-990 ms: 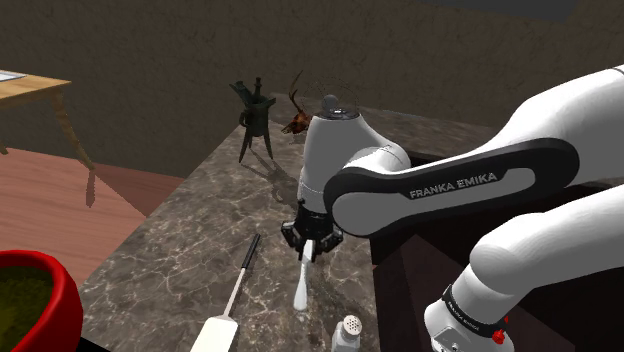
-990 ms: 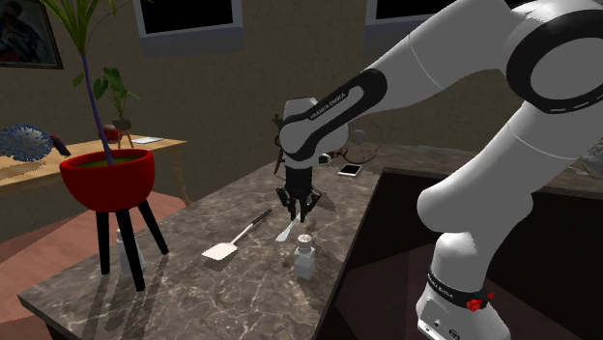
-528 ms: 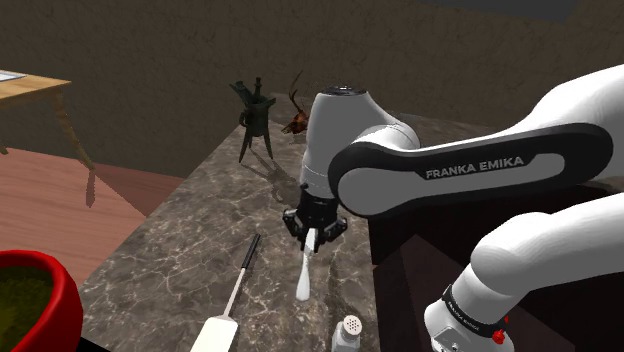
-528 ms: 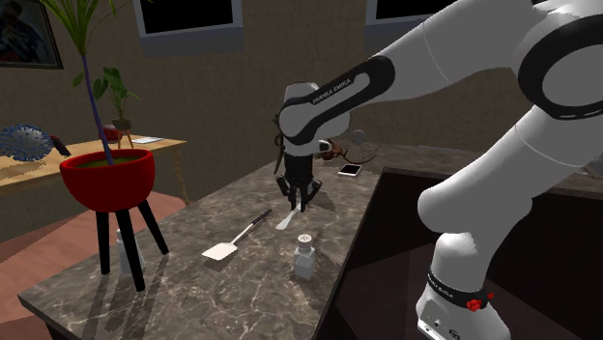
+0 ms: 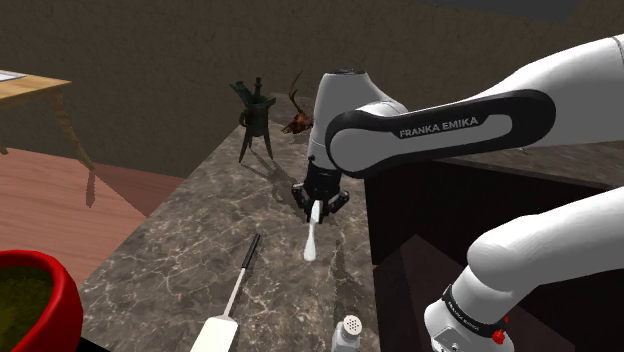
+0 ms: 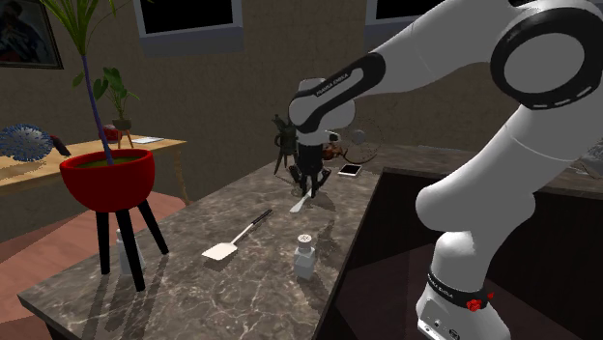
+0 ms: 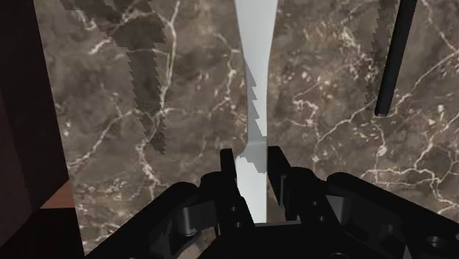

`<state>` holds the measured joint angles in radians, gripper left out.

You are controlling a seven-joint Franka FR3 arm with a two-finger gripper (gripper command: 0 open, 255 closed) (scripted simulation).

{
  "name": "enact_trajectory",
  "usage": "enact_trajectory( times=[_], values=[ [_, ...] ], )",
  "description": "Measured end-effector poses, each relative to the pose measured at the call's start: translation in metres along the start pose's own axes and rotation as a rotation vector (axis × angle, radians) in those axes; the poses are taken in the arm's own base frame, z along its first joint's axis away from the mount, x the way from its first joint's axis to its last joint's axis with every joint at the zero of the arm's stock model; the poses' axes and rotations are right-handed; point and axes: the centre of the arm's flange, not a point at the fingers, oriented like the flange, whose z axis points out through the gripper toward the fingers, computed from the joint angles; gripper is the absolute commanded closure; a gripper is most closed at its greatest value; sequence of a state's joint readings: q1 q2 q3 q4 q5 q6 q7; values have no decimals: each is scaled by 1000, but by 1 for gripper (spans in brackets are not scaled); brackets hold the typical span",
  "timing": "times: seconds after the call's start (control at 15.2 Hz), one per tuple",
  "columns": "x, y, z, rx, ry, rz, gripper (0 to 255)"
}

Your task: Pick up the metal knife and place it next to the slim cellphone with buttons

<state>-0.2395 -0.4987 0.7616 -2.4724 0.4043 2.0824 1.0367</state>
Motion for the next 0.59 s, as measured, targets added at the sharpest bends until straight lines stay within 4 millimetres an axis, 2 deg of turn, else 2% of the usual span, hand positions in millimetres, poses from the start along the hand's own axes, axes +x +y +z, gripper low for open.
enact_trajectory(
  times=[0.59],
  values=[
    [117, 12, -2, 0, 0, 0, 255]
  ],
)
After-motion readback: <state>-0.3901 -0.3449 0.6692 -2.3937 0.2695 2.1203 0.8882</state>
